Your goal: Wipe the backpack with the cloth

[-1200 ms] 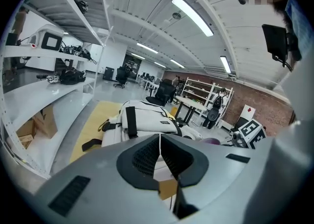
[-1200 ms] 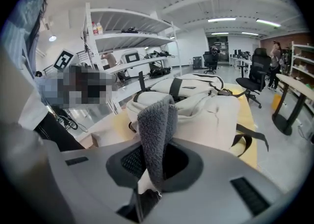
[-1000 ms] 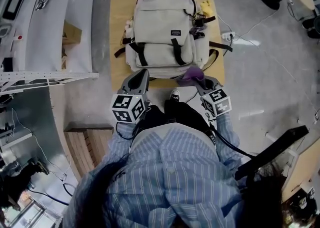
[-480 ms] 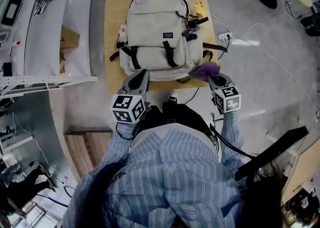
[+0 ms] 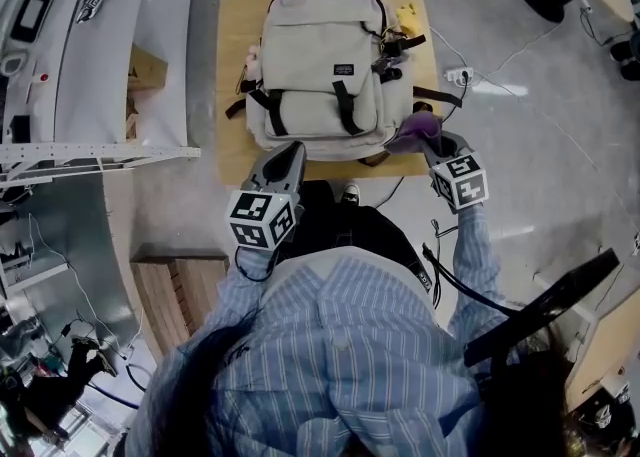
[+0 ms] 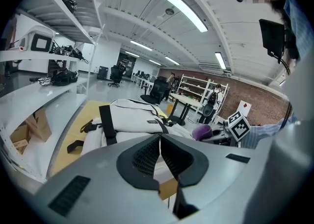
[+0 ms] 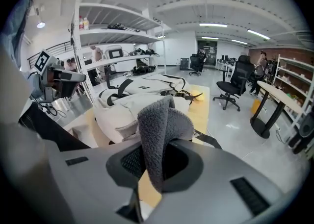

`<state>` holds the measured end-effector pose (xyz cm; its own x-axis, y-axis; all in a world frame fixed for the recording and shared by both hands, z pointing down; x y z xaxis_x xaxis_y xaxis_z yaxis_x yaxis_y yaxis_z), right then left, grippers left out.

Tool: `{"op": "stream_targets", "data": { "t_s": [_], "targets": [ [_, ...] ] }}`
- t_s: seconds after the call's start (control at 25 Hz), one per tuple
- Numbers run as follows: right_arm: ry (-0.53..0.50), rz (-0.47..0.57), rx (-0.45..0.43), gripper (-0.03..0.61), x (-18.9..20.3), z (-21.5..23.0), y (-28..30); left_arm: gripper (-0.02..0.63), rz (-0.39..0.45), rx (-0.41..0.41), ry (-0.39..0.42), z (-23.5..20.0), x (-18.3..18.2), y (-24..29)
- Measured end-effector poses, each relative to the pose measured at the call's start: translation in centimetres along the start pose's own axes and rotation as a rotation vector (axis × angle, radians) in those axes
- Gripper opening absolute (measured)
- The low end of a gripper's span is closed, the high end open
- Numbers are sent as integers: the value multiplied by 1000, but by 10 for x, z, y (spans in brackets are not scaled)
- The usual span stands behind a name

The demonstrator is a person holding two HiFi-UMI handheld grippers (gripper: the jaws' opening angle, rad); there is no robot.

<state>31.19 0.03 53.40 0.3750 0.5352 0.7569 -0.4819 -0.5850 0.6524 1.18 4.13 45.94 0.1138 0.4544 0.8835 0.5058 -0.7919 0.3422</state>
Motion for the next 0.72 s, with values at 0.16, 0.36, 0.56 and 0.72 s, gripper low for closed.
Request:
{"op": "stream_targets", "data": {
  "t_s": [0.16,0.36,0.56,0.72],
  "targets": [
    [-19,1,11,41,-11,11,8,12,4,12,7,-5,-6,7],
    [-32,-16,19,41,-29,25,17,12,-1,50,23,-12,-22,28],
    [-42,-37,29,41,-45,43,33,12,2,96,46,-22,-45,51],
    [-52,-39,43,41,-63,58,49,12,-4,108,49,-34,-55,66]
  ]
}}
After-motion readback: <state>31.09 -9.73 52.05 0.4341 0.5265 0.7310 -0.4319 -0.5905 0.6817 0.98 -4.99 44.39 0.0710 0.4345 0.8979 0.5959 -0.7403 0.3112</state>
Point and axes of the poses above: the fingertips, and each gripper's own axes: y forward along the fingers, z to its right, x out of its underside, the point moved 5 cm from there along -y, backward along the fingers, and after that the axes turned 6 degrees about z, right-handed, at the moved point
